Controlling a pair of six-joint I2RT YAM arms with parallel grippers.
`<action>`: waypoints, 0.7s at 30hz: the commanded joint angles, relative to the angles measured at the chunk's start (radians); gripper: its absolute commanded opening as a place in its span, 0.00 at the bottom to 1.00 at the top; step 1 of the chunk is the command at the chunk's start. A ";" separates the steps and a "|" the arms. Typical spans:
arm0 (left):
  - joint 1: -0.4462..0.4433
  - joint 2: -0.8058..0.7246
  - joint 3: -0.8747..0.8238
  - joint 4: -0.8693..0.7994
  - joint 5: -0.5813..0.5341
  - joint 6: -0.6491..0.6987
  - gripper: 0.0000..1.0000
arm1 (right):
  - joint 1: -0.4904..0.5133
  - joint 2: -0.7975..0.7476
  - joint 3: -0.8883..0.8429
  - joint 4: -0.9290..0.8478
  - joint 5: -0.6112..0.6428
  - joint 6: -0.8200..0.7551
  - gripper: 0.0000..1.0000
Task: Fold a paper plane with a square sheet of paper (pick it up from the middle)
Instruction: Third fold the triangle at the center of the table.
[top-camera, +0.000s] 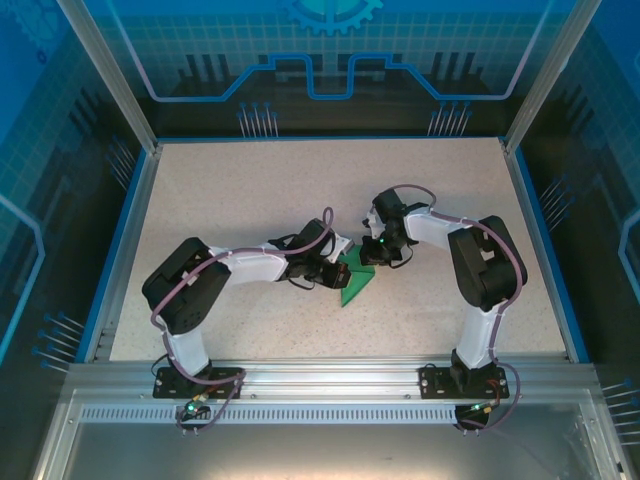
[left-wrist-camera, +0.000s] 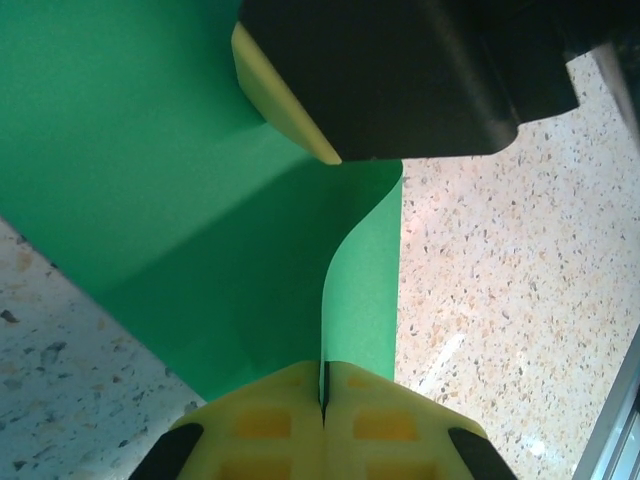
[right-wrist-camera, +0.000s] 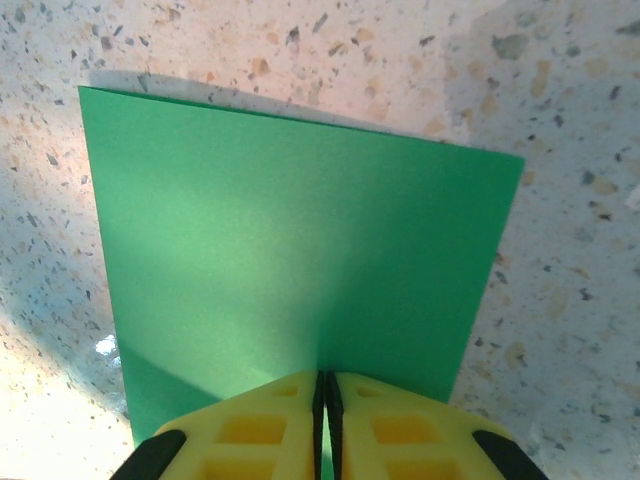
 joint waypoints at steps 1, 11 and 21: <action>0.007 0.015 0.014 -0.012 0.042 0.004 0.00 | 0.022 0.013 0.008 -0.032 0.015 0.000 0.14; 0.007 -0.030 -0.027 0.035 0.123 -0.112 0.00 | 0.025 -0.055 0.010 -0.021 -0.044 0.016 0.17; -0.008 -0.021 -0.046 0.030 0.054 -0.113 0.00 | 0.025 -0.068 -0.006 -0.009 -0.066 0.014 0.18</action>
